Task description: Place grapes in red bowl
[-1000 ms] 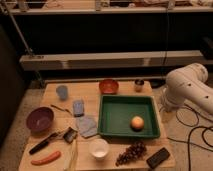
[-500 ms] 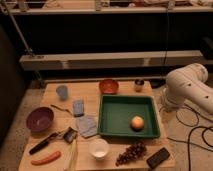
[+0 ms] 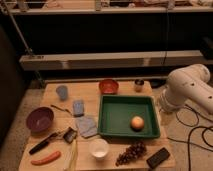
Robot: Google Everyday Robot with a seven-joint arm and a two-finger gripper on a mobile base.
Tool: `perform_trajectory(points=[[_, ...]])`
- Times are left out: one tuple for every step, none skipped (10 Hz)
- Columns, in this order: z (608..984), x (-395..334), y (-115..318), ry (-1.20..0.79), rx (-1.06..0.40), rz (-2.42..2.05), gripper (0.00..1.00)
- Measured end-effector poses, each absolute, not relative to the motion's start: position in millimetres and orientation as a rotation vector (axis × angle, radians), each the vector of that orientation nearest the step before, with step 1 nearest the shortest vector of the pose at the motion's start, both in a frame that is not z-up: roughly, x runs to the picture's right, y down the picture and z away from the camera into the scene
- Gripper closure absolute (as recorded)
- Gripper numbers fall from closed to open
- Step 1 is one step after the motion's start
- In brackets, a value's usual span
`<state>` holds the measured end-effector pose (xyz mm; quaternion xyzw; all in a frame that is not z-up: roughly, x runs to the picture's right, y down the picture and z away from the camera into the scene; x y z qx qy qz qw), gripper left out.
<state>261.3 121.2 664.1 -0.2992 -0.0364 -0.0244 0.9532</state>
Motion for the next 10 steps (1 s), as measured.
perform_trajectory(points=[[647,246,139,-0.116,-0.627,-0.105,0.35],[631,233,156,-0.148,-0.639,-0.148,0.35],[619,222,171,-0.171,-0.651,-0.184,0.35],[604,209,190,-0.193,-0.667,-0.231,0.35],[594,194,211,-0.213,-0.682,-0.291,0.35],[592,183,228,-0.228,-0.69,-0.339,0.35],[596,173,242,-0.241,-0.691,-0.385,0.35],[601,166,253,-0.246,-0.69,-0.429,0.35],[604,161,258,-0.251,-0.687,-0.447,0.35],[604,163,258,-0.247,-0.687,-0.45,0.35]])
